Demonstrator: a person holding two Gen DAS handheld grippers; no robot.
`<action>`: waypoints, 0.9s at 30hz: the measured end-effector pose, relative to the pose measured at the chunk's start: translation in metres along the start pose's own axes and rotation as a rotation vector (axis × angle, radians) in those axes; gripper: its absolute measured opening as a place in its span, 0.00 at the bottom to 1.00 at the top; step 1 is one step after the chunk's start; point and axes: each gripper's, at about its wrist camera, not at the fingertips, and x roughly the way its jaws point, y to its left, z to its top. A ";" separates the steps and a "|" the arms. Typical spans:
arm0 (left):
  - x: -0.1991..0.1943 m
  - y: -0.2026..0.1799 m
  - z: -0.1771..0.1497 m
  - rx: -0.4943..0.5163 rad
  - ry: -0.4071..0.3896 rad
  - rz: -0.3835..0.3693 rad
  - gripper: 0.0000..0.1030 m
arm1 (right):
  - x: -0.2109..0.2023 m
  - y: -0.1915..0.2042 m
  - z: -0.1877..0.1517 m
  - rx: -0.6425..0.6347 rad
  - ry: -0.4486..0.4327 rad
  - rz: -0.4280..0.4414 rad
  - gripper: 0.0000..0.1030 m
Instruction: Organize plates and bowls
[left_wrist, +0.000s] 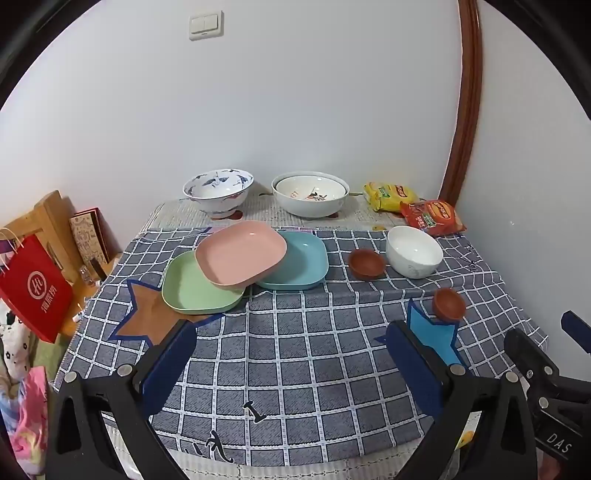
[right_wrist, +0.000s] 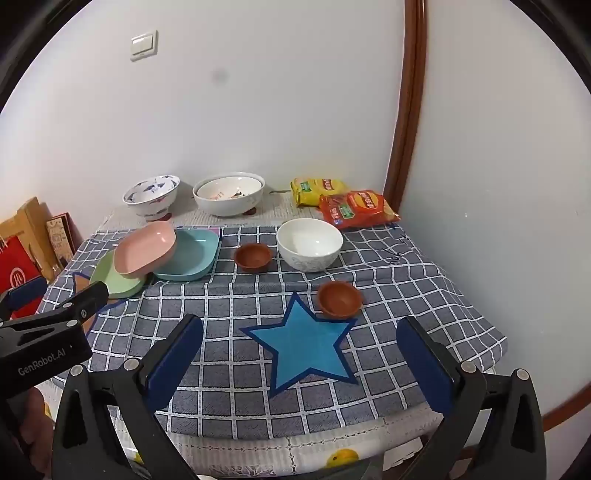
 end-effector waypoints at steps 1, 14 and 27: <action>0.001 0.000 0.000 0.001 0.003 0.001 1.00 | 0.000 0.000 0.000 0.005 0.003 0.004 1.00; 0.005 -0.005 0.002 0.005 0.009 -0.001 1.00 | -0.007 -0.003 0.006 0.006 0.013 -0.004 1.00; -0.005 -0.004 0.004 0.004 -0.003 -0.009 1.00 | -0.007 -0.004 0.005 0.015 0.009 0.001 1.00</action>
